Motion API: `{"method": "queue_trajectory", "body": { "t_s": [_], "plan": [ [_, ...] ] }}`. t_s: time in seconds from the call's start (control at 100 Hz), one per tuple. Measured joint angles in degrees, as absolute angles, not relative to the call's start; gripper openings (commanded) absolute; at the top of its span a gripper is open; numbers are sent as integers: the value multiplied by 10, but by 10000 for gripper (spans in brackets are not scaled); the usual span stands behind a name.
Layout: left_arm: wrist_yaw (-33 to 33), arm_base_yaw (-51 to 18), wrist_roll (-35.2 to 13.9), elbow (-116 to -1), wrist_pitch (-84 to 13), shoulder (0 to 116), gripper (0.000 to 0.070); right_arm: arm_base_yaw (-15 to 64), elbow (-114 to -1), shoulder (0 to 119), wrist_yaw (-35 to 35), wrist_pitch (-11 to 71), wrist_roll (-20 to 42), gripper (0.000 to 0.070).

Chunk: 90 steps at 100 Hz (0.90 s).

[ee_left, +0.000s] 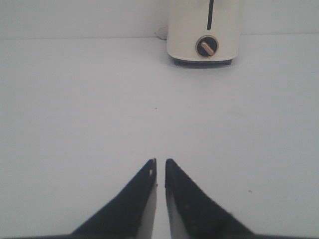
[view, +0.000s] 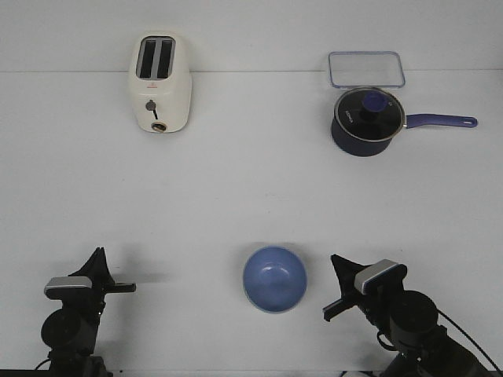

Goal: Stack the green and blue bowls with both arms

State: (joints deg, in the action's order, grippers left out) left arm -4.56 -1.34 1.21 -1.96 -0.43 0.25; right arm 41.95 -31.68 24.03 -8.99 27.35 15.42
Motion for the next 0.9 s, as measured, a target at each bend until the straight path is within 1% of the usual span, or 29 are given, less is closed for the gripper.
{"method": "queue_trajectory", "body": {
  "t_s": [0.16,0.26,0.34,0.42,0.51,0.58,0.63,0.73,0.9],
  "plan": [
    [-46,-13,12,-20,-4,3,15,416,-317,239,-91,272,151,13],
    [-46,-13,12,-20,-4,3,15,374,-312,226,-90,258,106,13],
    [-46,-13,12,-20,-4,3,15,312,-277,198,-86,211,60,13],
    [-46,-13,12,-20,-4,3,15,229,-219,158,-71,158,32,13],
    [-46,-13,12,-20,-4,3,15,132,-145,104,-48,114,27,13],
    [-46,-13,12,-20,-4,3,15,65,-97,61,-31,104,28,13],
    [-46,-13,12,-20,-4,3,15,32,-73,35,-24,102,28,13],
    [-46,-13,12,-20,-4,3,15,6,-43,10,-17,95,27,13],
    [-46,-13,12,-20,-4,3,15,3,-9,3,-15,88,19,13]
  ]
}}
